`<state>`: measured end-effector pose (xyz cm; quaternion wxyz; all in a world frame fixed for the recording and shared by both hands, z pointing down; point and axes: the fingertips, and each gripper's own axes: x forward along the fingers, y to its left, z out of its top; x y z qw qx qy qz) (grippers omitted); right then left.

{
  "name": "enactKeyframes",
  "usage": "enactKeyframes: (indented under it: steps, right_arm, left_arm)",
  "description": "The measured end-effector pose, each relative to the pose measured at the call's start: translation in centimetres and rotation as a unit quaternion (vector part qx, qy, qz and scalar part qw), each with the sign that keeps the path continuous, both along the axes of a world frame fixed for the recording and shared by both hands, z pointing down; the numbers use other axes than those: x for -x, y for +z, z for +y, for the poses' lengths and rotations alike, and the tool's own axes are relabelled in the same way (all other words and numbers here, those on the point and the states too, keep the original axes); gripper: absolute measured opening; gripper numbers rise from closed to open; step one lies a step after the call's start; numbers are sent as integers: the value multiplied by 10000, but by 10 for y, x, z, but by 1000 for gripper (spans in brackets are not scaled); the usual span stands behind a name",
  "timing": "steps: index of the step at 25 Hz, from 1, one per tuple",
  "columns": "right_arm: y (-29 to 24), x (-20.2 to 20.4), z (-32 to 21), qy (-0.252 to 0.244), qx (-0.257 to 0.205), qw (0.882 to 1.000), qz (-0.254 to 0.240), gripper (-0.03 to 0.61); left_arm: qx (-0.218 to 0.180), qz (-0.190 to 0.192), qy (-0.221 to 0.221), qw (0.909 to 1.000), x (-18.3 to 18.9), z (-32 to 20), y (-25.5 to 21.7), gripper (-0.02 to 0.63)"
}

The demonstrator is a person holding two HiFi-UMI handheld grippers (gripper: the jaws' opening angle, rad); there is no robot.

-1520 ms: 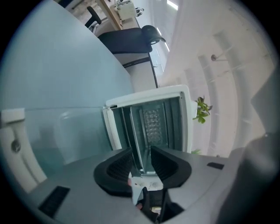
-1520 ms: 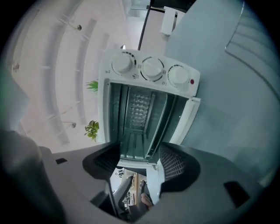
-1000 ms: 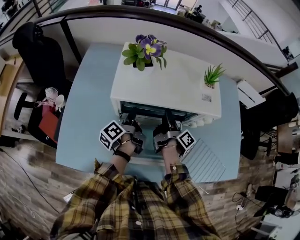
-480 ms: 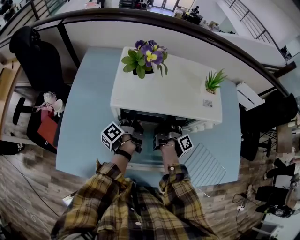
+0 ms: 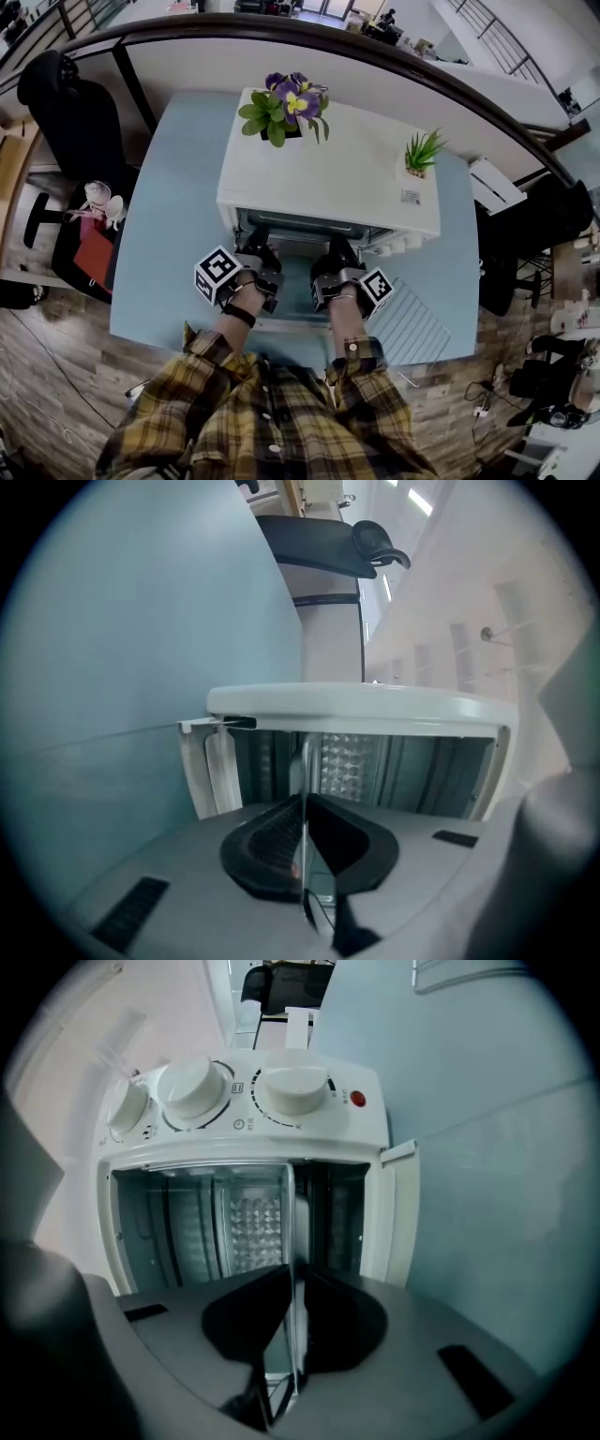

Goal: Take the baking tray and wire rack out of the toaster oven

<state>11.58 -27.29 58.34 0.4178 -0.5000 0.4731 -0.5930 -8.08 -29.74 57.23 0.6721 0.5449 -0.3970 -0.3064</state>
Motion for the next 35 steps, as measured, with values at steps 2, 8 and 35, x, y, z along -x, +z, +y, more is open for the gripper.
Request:
enactKeyframes:
  steps: [2, 8, 35]
  right_arm:
    - [-3, 1, 8, -54, 10, 10000, 11, 52]
    - [-5, 6, 40, -299, -38, 9995, -61, 52]
    - [-43, 17, 215, -954, -305, 9949, -76, 52]
  left_arm:
    - [-17, 1, -36, 10000, 2, 9, -1, 14]
    - [-24, -1, -17, 10000, 5, 41, -4, 14]
    - [-469, 175, -535, 9973, 12, 223, -38, 11]
